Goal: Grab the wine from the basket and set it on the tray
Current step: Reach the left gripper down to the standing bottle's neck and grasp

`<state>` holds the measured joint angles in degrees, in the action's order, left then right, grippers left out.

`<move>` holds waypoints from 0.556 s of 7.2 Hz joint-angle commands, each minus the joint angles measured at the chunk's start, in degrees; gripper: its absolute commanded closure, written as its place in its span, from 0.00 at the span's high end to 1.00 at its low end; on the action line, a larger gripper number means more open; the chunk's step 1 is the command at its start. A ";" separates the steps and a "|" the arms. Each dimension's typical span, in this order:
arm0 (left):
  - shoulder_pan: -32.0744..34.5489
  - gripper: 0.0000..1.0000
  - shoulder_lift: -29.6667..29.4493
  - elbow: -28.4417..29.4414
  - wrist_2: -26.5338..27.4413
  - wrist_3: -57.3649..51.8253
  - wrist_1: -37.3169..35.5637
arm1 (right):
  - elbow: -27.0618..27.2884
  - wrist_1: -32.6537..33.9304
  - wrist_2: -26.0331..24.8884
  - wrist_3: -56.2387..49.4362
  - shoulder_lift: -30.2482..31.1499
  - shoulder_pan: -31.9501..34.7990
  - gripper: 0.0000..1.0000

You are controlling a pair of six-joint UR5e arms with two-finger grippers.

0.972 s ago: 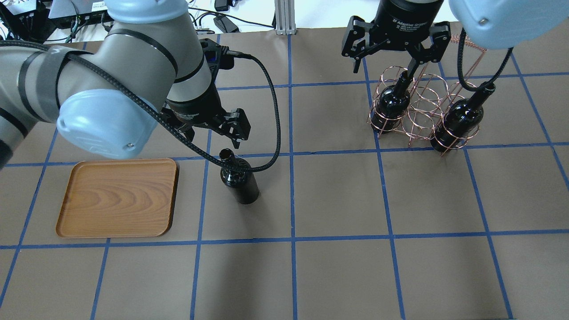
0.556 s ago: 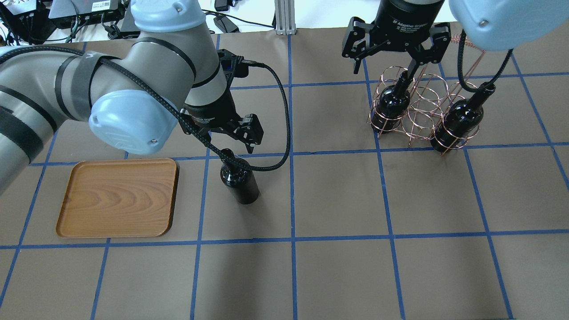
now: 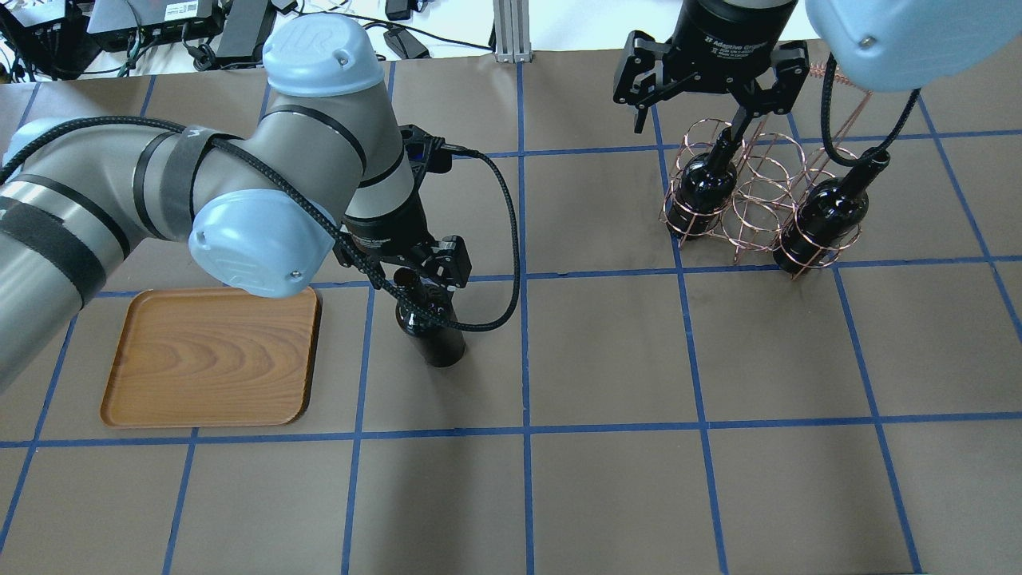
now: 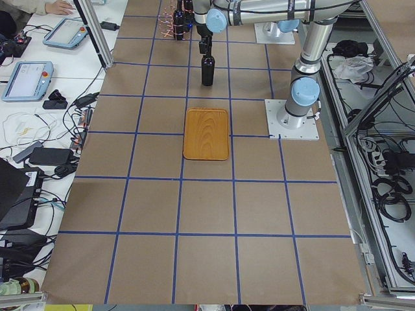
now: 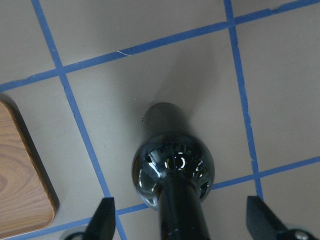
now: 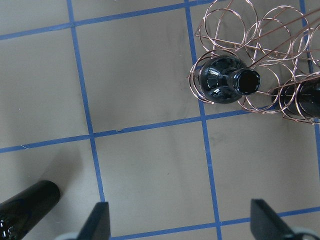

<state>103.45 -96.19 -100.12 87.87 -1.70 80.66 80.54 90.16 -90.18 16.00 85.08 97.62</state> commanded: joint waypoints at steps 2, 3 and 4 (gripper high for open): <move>-0.18 0.56 0.21 0.10 0.29 -0.06 0.72 | -0.03 0.02 0.09 0.00 0.00 0.02 1.00; -0.18 0.45 0.21 0.10 0.29 -0.06 0.72 | -0.03 0.02 0.09 0.00 0.00 0.02 1.00; -0.18 0.44 0.21 0.10 0.29 0.20 0.81 | 0.06 -0.07 0.09 0.09 0.00 0.02 1.00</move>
<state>103.30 -96.00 -100.03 88.14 -1.71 81.34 80.53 90.15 -90.09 16.01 85.08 97.65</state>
